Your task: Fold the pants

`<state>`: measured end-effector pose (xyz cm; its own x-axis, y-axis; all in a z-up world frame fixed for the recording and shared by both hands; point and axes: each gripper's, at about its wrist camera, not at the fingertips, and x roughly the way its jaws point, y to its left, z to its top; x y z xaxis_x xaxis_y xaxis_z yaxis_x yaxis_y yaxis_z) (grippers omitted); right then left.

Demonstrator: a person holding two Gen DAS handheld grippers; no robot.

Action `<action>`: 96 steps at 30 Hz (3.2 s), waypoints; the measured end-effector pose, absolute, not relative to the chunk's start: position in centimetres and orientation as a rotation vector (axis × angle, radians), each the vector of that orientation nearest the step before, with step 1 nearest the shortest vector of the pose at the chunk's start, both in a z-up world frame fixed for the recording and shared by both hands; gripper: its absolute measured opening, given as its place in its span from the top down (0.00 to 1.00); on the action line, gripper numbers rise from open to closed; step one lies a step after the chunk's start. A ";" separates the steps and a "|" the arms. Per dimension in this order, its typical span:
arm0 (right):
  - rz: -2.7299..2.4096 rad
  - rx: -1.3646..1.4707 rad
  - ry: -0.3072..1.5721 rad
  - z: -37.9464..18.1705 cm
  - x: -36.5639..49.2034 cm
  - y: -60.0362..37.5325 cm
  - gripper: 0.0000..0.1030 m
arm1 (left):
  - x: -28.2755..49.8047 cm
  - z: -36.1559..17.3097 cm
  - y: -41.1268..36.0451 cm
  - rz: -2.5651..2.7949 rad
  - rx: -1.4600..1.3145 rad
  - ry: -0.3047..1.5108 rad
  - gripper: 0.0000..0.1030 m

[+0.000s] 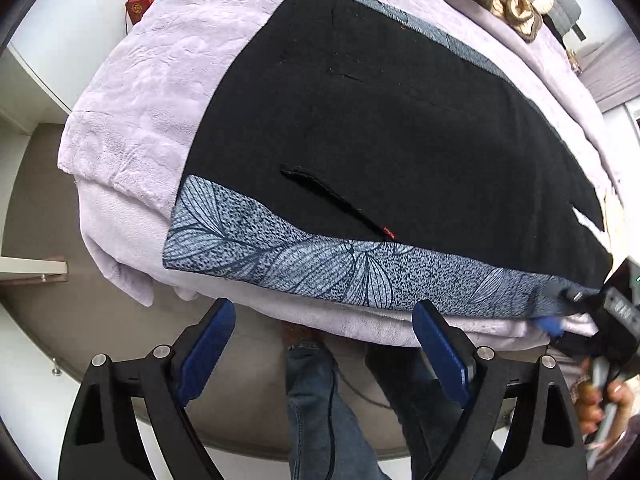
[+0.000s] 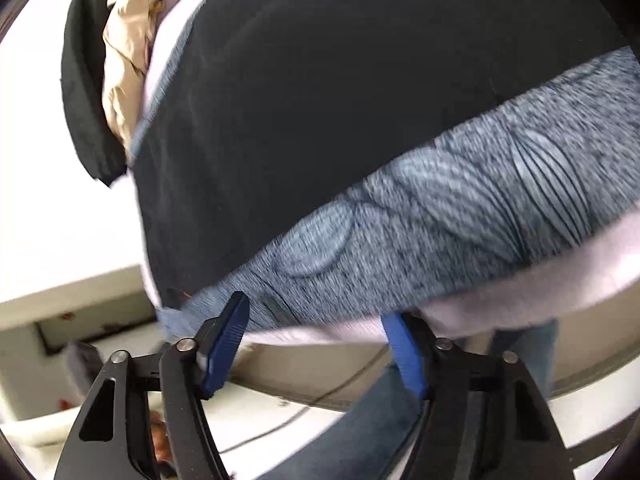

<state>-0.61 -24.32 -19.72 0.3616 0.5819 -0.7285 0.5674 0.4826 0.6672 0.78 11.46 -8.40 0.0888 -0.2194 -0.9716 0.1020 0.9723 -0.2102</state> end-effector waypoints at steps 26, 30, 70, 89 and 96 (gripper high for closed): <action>0.289 1.272 1.137 -15.9 3.0 -22.9 0.94 | 3.5 -10.4 12.6 -0.228 -0.583 1.418 0.37; 0.222 1.227 1.203 -16.5 1.3 -23.6 0.88 | 3.9 -11.0 13.8 -0.232 -0.586 1.419 0.48; 0.430 0.794 1.234 -10.3 24.3 -33.3 0.39 | 25.3 -6.0 5.7 -0.003 -0.004 1.106 0.24; 0.017 0.952 1.180 -9.4 7.9 -50.7 0.30 | 16.6 -8.5 -12.6 -0.428 0.190 1.302 0.24; -0.243 1.146 1.258 -13.7 -9.0 -58.5 0.30 | 9.4 -11.8 -27.0 -0.630 0.254 1.427 0.24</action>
<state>-9.02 -58.48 -13.66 0.3625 0.4204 -0.8318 0.6998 0.4667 0.5408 9.36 -27.00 -11.78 0.0166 -0.2523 -0.9675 0.5452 0.8134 -0.2027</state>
